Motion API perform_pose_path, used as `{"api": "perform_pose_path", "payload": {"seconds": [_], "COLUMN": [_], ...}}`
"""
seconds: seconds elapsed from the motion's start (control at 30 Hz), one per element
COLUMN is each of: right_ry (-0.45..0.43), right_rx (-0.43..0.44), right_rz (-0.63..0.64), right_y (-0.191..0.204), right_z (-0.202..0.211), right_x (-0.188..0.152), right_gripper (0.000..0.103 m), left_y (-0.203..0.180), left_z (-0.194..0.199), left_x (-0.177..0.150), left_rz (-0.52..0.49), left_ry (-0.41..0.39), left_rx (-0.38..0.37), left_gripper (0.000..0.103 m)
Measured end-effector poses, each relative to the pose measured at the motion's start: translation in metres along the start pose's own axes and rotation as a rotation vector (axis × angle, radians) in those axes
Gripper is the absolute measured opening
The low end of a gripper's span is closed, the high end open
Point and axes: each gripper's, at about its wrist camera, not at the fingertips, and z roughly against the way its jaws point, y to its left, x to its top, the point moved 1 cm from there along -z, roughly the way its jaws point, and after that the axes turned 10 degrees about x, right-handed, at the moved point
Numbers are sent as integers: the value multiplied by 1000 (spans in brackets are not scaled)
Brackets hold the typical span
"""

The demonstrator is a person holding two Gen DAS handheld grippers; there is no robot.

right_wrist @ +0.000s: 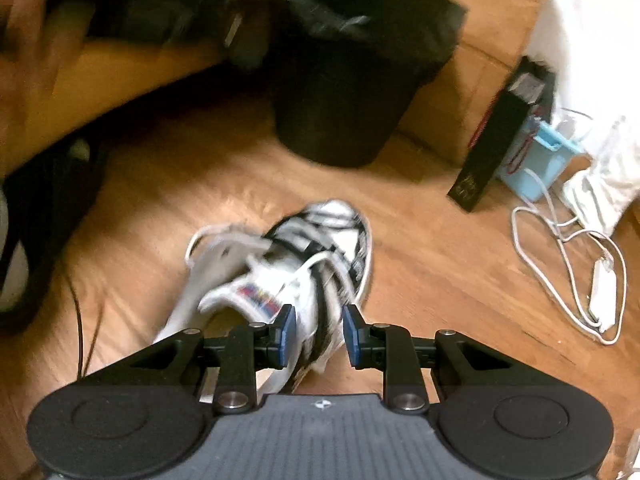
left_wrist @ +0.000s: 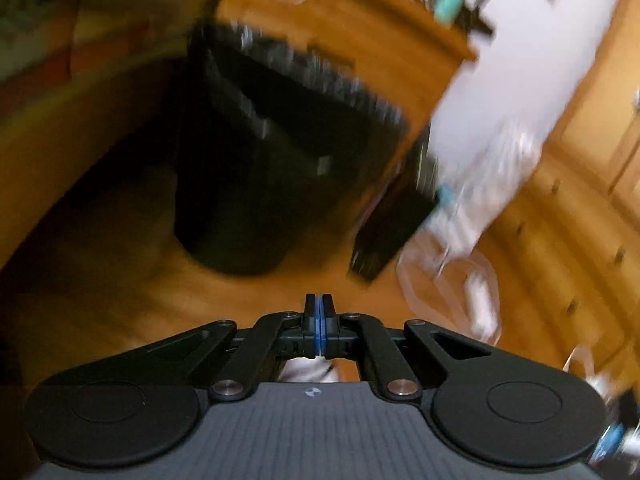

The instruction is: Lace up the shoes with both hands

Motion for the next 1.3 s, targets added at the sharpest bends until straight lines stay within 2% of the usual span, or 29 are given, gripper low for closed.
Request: {"api": "perform_pose_path", "payload": {"seconds": [0.13, 0.27, 0.4, 0.5, 0.6, 0.8, 0.9, 1.13, 1.2, 1.3], "right_ry": [-3, 60, 125, 152, 159, 134, 120, 101, 99, 105], "right_rx": [-29, -91, -154, -187, -181, -151, -145, -106, -89, -59], "right_rz": [-103, -217, -225, -241, -288, -317, -347, -416, -431, -406], "right_y": [-28, -67, -95, -113, -126, -132, -138, -150, -150, -144], "right_z": [1, -10, -23, -29, -36, -44, -47, -52, -51, -52], "right_x": [-5, -32, -61, -79, -94, -96, -96, -99, -99, -97], "right_gripper": [28, 28, 28, 28, 28, 27, 27, 19, 4, 3], "left_y": [-11, -25, -30, -32, -34, -39, -41, -39, -37, -35], "left_z": [-12, -17, -17, -17, -16, -20, -21, -25, -26, -25], "left_x": [-22, -42, -62, -67, -72, -77, -78, -79, -77, -76], "left_rz": [-105, -239, -310, -334, -359, -387, -396, -390, -374, -365], "left_ry": [65, 113, 134, 134, 130, 125, 118, 131, 137, 137], "left_rx": [49, 82, 81, 74, 73, 68, 59, 77, 78, 80], "left_gripper": [1, 2, 3, 3, 3, 3, 7, 9, 9, 9]}}
